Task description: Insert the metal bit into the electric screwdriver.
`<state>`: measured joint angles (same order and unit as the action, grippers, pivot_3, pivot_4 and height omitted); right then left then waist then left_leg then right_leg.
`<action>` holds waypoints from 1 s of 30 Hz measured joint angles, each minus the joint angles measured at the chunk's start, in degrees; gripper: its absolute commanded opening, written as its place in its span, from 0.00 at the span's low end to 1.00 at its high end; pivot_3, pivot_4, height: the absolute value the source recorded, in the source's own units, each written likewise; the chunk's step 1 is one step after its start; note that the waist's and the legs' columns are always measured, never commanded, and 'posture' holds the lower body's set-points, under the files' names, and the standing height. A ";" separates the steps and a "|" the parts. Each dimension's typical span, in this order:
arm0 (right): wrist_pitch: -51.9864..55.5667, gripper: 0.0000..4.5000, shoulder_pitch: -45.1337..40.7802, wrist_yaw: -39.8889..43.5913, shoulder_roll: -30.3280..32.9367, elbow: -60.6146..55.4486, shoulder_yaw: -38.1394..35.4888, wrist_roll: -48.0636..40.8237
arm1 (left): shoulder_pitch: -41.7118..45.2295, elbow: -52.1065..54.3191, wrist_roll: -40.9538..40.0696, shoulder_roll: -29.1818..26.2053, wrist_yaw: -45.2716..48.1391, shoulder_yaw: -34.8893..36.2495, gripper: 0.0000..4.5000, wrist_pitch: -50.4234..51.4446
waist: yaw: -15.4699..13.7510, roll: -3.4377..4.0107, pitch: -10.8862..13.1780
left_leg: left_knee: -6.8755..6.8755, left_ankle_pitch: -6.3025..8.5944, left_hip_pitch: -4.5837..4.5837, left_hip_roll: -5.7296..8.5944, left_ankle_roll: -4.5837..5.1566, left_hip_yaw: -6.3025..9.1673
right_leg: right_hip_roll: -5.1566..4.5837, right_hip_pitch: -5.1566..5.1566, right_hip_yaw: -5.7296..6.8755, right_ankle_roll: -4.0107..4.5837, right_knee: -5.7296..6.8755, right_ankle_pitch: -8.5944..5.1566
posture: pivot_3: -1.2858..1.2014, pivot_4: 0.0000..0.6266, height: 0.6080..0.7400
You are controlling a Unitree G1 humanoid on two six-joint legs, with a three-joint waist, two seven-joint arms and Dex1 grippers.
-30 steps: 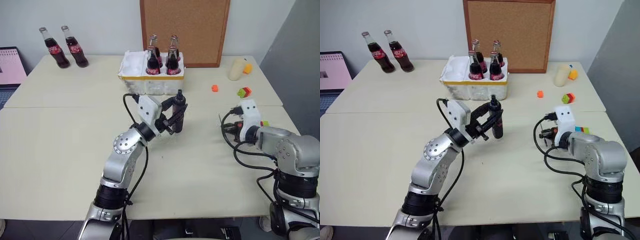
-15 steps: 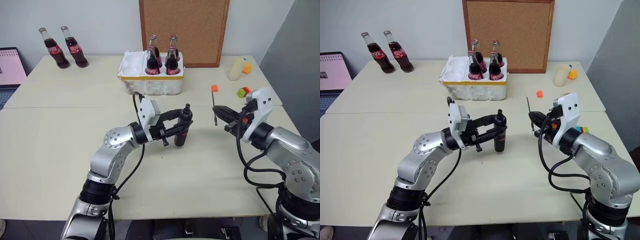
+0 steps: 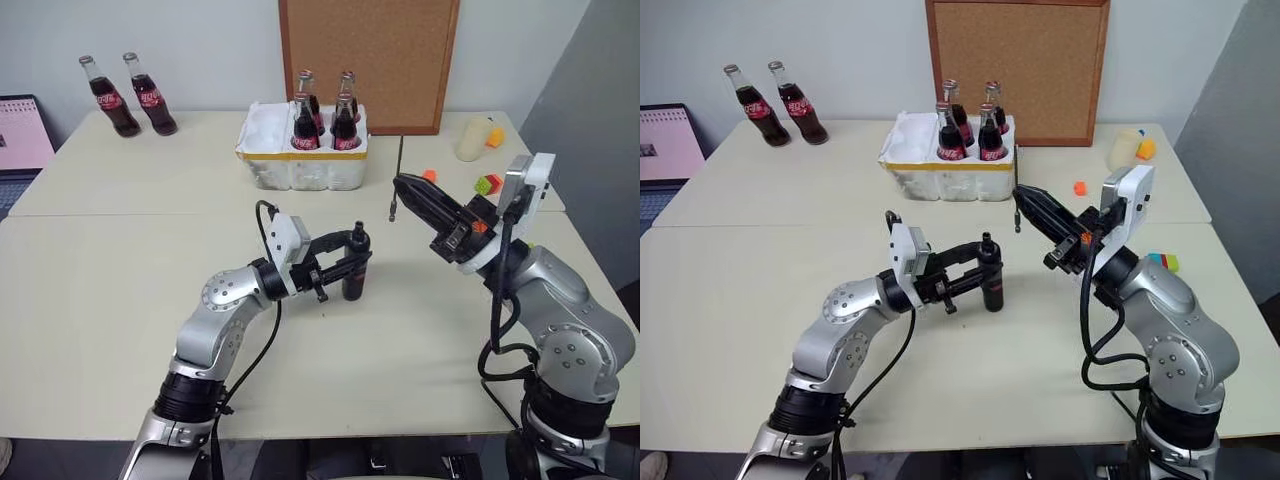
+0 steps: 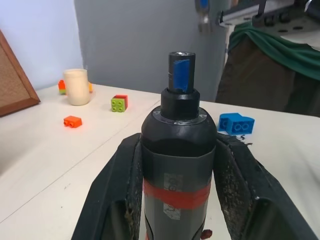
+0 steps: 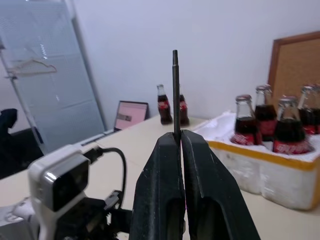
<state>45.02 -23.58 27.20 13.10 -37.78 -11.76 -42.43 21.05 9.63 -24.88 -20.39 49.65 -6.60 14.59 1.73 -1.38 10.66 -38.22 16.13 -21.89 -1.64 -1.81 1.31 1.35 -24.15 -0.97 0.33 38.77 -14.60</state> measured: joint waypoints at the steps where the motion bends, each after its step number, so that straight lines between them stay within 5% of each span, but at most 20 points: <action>1: -0.93 0.00 0.00 0.25 -0.09 0.23 0.22 -0.53 | 0.10 0.00 -0.25 -0.40 0.27 0.12 0.36 0.14 | 0.02 0.00 0.00 | 0.04 0.00 0.01 0.00 0.00 0.00 | 0.00 0.00 0.00 0.00 -0.02 0.00 | 0.52 0.24 1.00; 30: -22.00 0.00 -0.08 7.70 0.52 9.52 15.26 8.61 | 1.33 0.76 -1.43 -3.10 3.51 -0.14 0.36 2.18 | 0.01 0.00 0.00 | 0.17 0.00 0.05 -0.04 -0.01 0.03 | -0.06 -0.01 0.01 0.07 -0.10 -0.03 | 0.52 0.24 1.00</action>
<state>23.02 -23.66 34.90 13.62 -28.26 3.50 -33.81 22.38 10.39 -26.30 -23.49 53.16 -6.75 16.76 1.74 -1.38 10.66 -38.05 16.13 -21.84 -1.68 -1.82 1.34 1.30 -24.16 -0.96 0.40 38.68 -14.64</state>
